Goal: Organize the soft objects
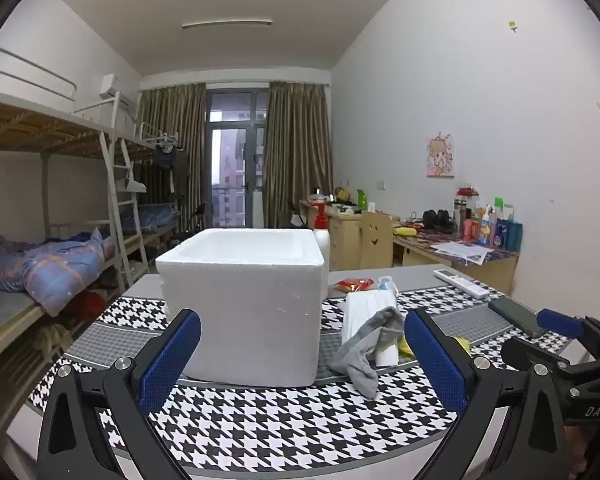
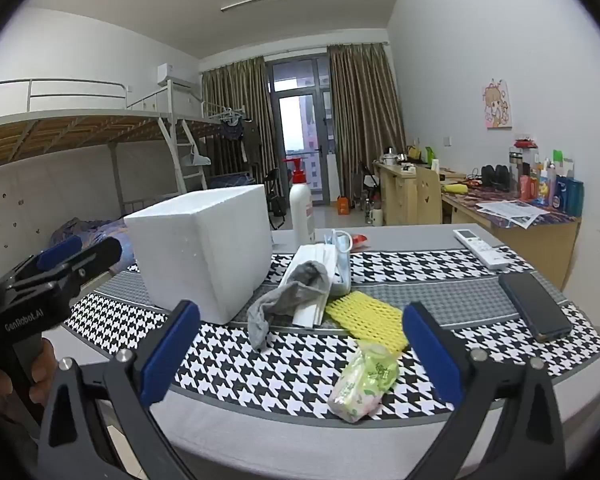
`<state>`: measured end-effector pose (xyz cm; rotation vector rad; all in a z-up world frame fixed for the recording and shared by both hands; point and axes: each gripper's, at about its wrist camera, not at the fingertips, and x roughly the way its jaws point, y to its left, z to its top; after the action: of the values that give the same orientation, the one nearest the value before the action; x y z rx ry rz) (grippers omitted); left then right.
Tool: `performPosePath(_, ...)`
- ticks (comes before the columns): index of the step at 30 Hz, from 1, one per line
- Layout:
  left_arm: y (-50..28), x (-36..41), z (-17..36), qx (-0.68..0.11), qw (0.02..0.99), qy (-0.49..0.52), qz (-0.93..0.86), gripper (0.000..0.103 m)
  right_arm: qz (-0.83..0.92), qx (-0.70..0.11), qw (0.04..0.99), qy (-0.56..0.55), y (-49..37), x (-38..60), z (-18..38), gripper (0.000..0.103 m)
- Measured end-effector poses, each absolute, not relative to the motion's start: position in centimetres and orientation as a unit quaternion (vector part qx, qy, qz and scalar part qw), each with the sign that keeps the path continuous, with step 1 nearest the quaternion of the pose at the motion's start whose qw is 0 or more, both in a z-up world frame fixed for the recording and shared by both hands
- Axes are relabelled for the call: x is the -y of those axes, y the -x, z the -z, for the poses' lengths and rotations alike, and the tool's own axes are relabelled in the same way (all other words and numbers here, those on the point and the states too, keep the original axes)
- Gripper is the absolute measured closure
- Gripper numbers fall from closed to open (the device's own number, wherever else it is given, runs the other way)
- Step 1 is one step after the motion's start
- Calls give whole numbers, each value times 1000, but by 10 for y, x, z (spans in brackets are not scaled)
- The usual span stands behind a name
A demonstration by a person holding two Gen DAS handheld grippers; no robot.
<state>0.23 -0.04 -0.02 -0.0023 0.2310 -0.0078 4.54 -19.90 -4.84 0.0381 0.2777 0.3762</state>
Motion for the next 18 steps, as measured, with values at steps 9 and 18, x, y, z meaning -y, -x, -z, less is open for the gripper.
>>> performPosePath(9,-2,-3,3,-109,994,8,3,1,-187,-133,973,-19,-44,199,46,1)
performPosePath(18,-1,-3,5,-107,994,7,1,1,-188,-130,973,-16,-44,199,45,1)
